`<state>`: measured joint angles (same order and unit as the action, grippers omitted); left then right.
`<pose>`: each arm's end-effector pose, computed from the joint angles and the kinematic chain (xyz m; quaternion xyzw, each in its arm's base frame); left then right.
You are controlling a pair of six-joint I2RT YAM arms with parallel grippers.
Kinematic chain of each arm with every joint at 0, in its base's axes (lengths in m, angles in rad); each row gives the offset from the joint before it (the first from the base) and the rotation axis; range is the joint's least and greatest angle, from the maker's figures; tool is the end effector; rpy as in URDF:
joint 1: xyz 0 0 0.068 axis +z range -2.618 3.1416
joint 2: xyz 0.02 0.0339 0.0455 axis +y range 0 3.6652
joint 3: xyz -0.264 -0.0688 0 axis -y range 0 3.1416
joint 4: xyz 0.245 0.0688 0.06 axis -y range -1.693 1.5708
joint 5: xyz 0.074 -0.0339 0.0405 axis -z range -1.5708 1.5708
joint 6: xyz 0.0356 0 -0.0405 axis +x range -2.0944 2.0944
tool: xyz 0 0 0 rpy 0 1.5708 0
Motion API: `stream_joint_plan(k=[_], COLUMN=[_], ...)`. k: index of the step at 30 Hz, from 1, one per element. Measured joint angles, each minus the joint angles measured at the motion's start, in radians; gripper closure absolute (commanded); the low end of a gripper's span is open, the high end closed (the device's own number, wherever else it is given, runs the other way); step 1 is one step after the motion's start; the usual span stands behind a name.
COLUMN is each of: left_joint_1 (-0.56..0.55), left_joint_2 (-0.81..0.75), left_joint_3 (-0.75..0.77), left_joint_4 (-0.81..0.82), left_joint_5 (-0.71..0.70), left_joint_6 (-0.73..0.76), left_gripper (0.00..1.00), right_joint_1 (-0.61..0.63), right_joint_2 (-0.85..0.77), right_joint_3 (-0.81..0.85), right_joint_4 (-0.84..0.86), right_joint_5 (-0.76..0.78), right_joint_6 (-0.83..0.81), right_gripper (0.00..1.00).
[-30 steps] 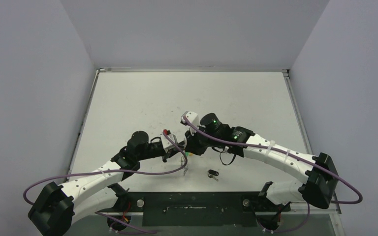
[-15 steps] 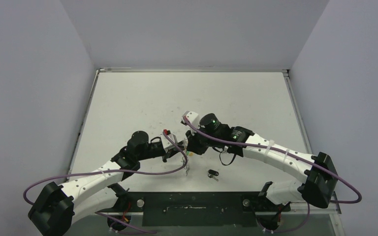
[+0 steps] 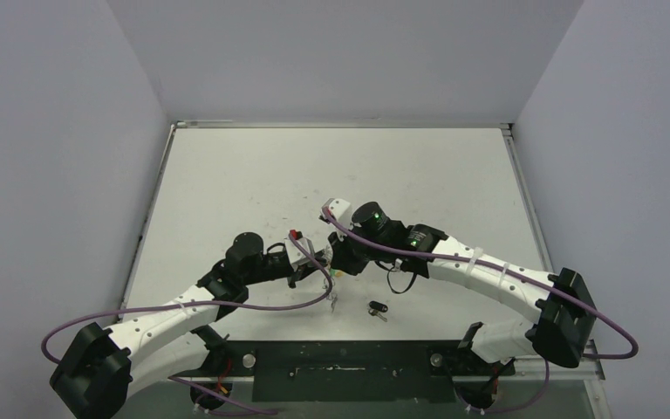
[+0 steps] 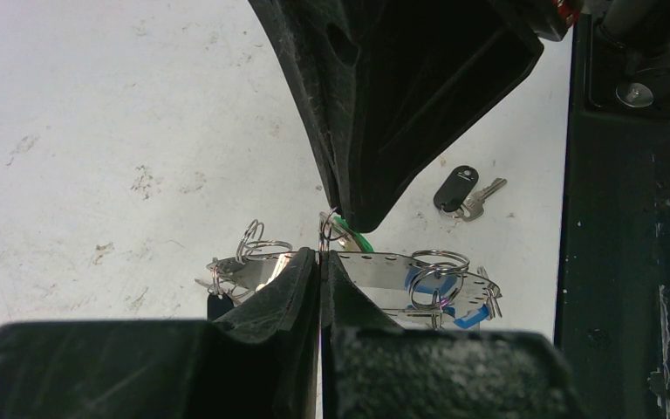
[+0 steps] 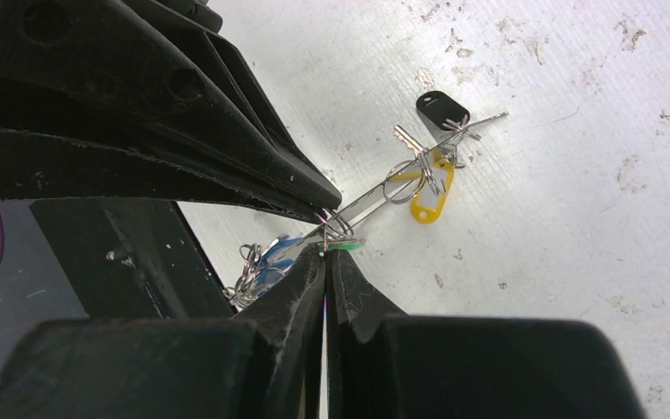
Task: Put the keys on the keyring
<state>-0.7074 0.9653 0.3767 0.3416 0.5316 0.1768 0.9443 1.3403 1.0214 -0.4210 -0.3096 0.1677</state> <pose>0.1466 -0.1491 0.2189 0.4716 0.6189 -0.3555 0.5180 0.1617 0.2420 0.2779 -0.3999 0.8131 0.3303 0.2643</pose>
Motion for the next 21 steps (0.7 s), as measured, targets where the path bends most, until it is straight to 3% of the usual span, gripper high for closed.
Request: stream_joint_plan(k=[11, 13, 17, 21], left_joint_1=[0.0, 0.0, 0.0, 0.0], left_joint_2=[0.0, 0.0, 0.0, -0.001], left_joint_3=[0.0, 0.0, 0.0, 0.0], left_joint_4=[0.0, 0.0, 0.0, 0.0], left_joint_5=[-0.001, -0.002, 0.0, 0.0], left_joint_6=[0.0, 0.0, 0.0, 0.0], left_gripper=[1.0, 1.0, 1.0, 1.0], right_joint_1=[-0.001, -0.001, -0.003, -0.016], right_joint_2=[0.027, 0.031, 0.031, 0.009], right_joint_3=[0.0, 0.0, 0.0, -0.023], right_joint_4=[-0.015, -0.015, -0.015, 0.005], right_joint_5=[0.061, 0.063, 0.074, 0.103], right_joint_6=[0.017, 0.024, 0.035, 0.028], right_gripper=[0.98, 0.83, 0.34, 0.2])
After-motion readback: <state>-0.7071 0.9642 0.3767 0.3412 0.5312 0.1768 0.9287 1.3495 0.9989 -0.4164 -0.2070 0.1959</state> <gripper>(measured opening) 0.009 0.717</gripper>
